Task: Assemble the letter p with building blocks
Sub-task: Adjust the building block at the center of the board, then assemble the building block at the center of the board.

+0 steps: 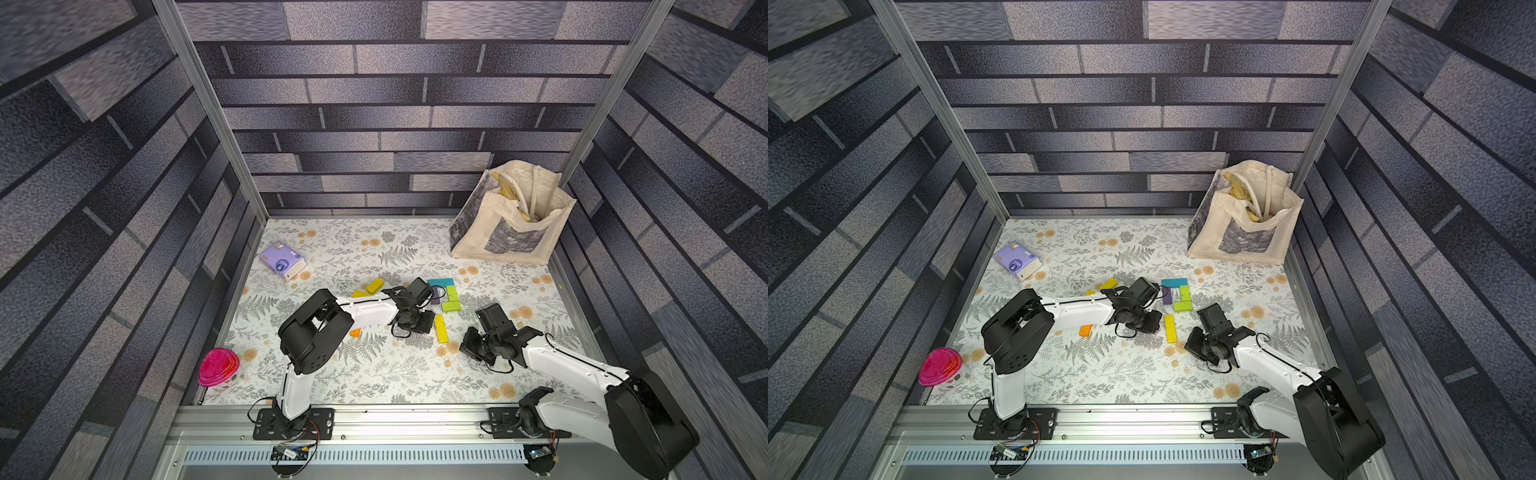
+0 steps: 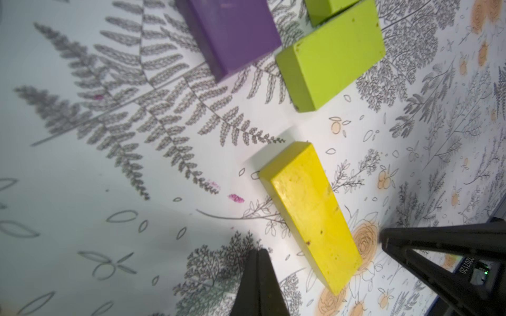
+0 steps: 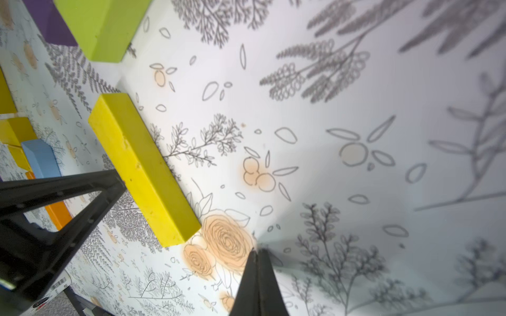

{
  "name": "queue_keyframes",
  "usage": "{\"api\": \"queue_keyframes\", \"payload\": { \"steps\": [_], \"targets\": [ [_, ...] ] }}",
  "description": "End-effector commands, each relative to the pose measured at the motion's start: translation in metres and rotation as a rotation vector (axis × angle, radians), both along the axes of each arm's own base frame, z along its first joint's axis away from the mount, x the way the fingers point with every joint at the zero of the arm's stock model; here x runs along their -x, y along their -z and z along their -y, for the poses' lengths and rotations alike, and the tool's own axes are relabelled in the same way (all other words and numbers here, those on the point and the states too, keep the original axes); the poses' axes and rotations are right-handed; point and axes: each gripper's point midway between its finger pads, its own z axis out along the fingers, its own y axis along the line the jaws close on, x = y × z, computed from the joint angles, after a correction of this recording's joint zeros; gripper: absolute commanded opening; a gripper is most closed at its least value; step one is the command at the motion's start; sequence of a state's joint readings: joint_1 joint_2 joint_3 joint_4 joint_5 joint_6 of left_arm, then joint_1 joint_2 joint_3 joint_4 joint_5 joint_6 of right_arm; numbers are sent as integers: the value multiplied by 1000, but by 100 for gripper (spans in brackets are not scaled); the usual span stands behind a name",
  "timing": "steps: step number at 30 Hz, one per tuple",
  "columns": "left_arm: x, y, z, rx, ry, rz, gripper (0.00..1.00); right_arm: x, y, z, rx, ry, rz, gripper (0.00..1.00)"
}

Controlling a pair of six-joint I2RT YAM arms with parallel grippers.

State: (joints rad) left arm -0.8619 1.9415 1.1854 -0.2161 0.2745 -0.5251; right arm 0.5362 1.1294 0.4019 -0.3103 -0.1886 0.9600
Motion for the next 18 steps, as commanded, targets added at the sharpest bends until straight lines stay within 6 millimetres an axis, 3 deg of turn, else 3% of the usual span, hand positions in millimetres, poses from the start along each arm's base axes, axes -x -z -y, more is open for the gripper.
{"api": "queue_keyframes", "payload": {
  "steps": [1,11,18],
  "targets": [
    [7,6,-8,-9,4,-34,0,15,3,-7,-46,34,-43,3],
    [8,9,-6,0,10,-47,0,10,18,-32,-108,67,-39,1],
    [9,12,-5,-2,15,-56,0,3,22,-29,-72,105,-21,0]
  ]
}}
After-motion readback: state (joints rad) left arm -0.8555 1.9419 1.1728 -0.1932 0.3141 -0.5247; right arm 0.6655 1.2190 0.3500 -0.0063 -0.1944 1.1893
